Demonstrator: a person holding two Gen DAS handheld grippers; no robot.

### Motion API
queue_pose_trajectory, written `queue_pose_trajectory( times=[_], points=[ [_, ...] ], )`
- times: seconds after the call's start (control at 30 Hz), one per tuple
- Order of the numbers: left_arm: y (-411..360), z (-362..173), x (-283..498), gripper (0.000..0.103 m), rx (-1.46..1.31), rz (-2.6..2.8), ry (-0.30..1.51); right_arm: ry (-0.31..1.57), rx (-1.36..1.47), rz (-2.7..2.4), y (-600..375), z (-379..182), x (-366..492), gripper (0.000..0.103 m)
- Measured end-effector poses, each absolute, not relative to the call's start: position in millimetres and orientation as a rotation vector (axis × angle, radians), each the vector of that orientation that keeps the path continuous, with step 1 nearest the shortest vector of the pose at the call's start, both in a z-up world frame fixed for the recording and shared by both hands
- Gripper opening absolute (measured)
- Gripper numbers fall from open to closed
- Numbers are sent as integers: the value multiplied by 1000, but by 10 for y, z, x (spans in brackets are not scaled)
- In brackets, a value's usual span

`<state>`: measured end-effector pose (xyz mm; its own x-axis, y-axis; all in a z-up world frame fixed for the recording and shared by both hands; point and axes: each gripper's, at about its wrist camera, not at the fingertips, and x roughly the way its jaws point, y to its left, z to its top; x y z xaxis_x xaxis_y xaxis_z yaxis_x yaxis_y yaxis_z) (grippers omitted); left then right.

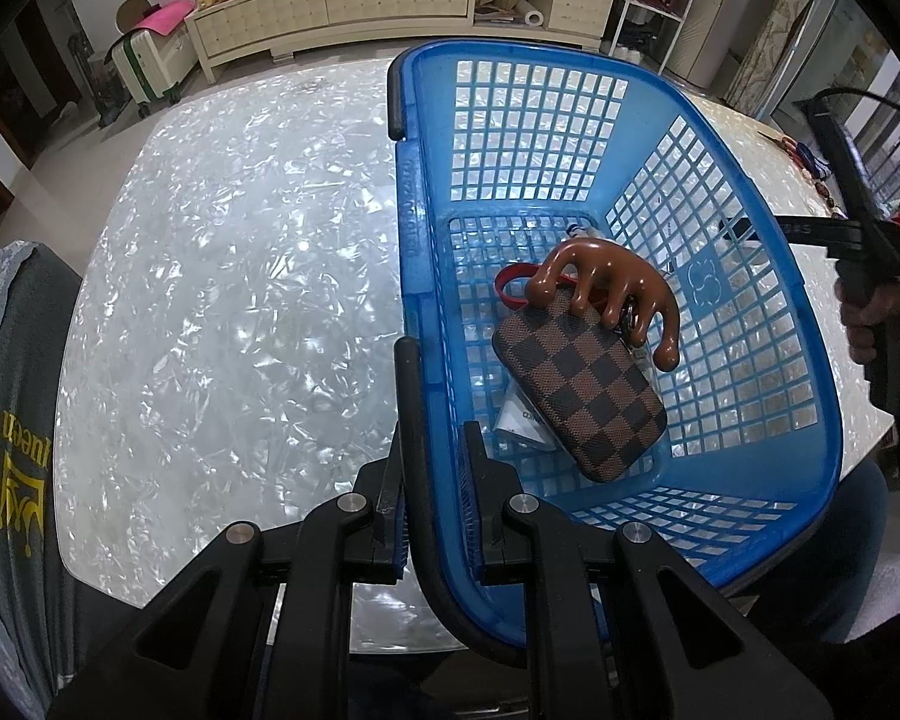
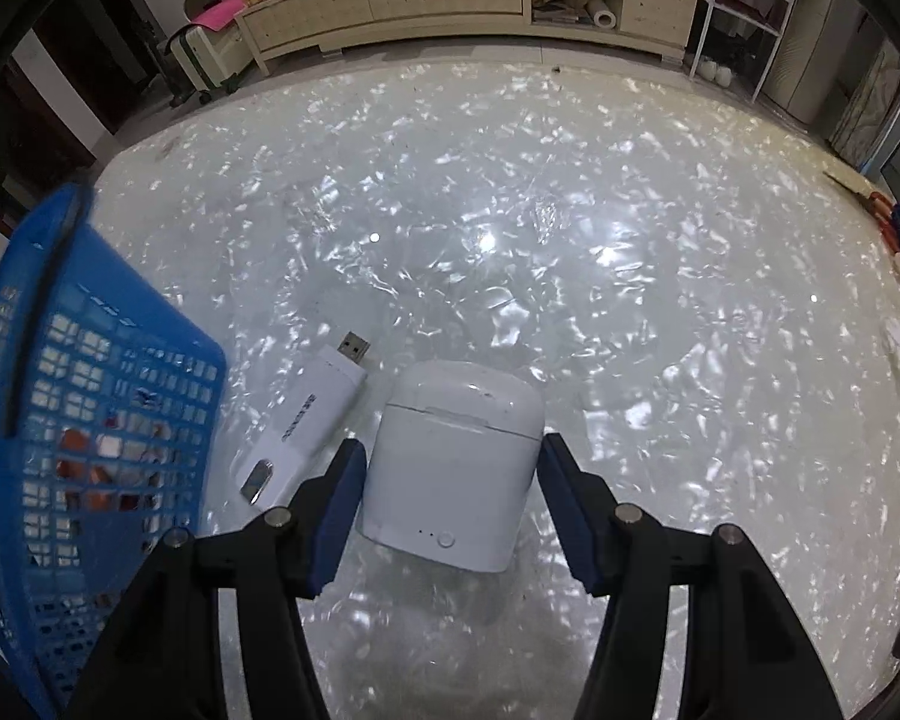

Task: Organize rigid objects
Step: 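Lift the earbud case with the right tool and carry it over the basket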

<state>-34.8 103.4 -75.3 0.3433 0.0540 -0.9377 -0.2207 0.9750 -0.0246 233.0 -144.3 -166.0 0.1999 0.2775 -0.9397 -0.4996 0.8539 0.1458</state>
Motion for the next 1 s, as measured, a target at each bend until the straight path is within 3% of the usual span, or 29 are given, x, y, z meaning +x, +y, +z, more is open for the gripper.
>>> queue_pose_trajectory(
  times=[0.6, 1.0],
  points=[
    [1023, -731, -324, 16, -144, 187, 1206, 1027, -236, 719, -1288, -305, 1662, 56],
    [1054, -730, -325, 15, -154, 188, 1198, 982, -436, 905, -508, -312, 1145, 56]
  ],
)
